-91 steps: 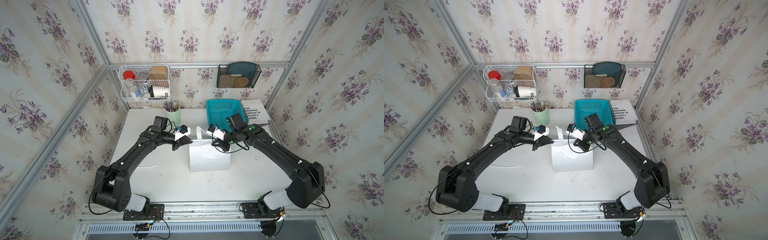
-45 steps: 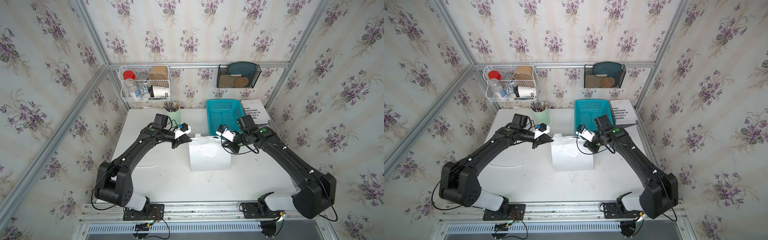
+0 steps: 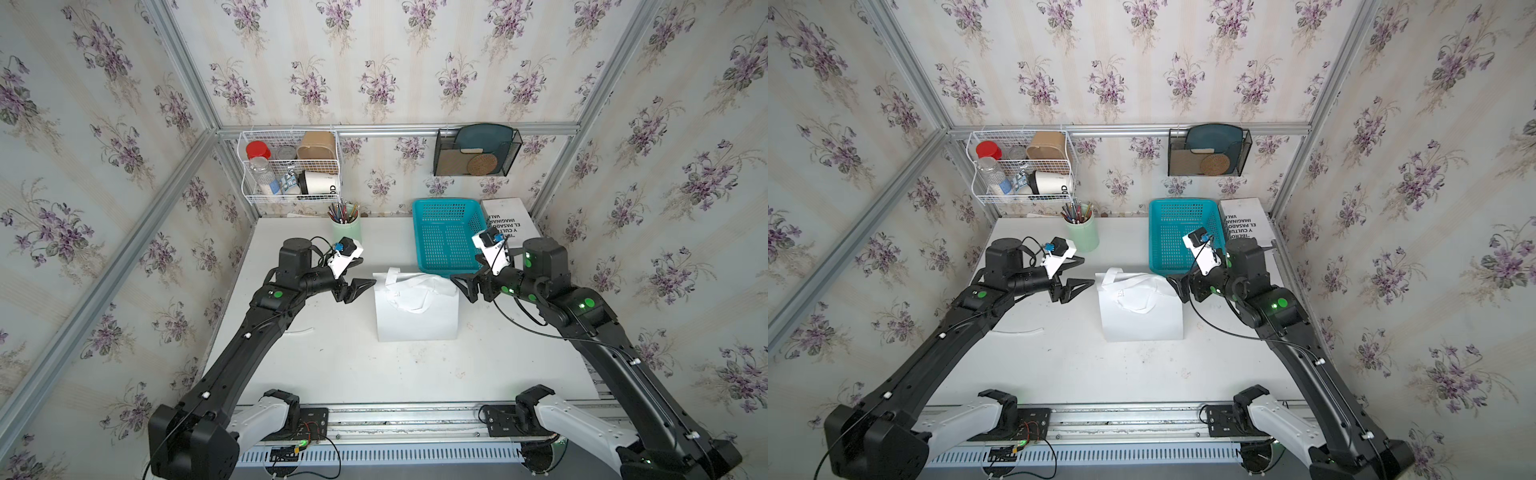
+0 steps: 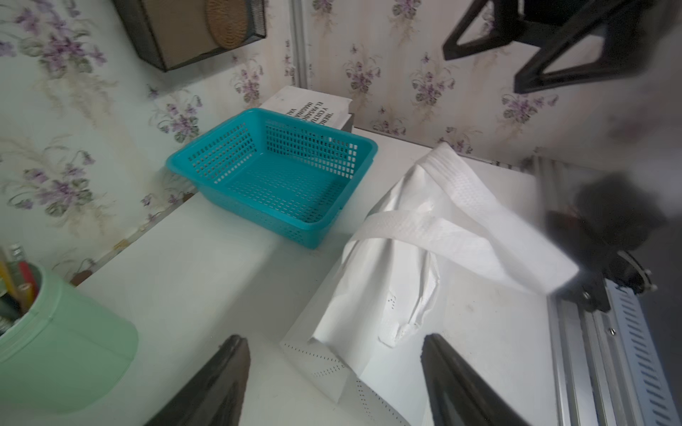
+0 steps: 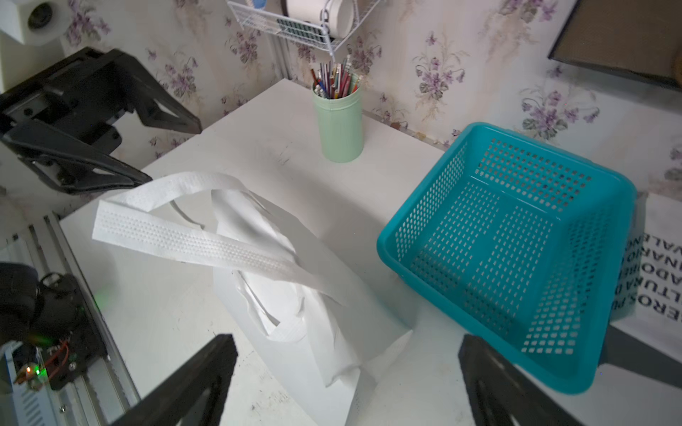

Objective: Place the ice pack in the delivery bag
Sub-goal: Seal the delivery bag at the center of the board.

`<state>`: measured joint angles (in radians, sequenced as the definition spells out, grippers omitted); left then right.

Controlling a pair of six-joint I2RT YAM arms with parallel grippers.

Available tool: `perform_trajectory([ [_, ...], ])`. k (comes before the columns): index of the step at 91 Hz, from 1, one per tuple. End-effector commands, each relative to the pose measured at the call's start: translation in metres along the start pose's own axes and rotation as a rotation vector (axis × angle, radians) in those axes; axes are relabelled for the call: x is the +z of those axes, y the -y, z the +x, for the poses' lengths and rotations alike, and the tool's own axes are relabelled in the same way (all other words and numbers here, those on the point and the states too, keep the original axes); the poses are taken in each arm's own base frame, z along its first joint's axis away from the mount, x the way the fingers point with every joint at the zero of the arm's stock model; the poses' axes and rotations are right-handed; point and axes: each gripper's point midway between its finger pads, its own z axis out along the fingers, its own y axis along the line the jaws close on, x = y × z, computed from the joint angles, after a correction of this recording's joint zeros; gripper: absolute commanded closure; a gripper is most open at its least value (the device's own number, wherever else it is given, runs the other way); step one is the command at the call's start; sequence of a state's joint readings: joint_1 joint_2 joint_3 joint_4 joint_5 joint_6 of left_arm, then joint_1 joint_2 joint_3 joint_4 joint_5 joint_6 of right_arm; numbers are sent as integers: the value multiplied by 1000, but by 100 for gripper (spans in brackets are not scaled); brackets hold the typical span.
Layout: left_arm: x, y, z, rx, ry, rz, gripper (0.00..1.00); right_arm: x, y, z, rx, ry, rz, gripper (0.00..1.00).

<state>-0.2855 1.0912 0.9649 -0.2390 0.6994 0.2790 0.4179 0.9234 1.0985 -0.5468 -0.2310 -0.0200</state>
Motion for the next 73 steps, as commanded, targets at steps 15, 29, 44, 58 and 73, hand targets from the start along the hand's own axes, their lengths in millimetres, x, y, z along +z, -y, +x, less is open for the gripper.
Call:
perform_trajectory([
  [15,-48,-111,73,-282,-211,-746,20,-30,122,54,354,291,707,0],
  [29,-46,-155,145,-280,-367,-901,20,-17,153,114,103,255,894,0],
  [44,-47,-183,221,-380,-484,-994,20,-15,195,192,228,203,967,0],
  [58,-13,-199,196,-235,-244,-890,14,-4,204,192,200,254,864,0],
  [73,-32,-219,200,-289,-179,-1006,9,23,216,182,218,223,775,0],
])
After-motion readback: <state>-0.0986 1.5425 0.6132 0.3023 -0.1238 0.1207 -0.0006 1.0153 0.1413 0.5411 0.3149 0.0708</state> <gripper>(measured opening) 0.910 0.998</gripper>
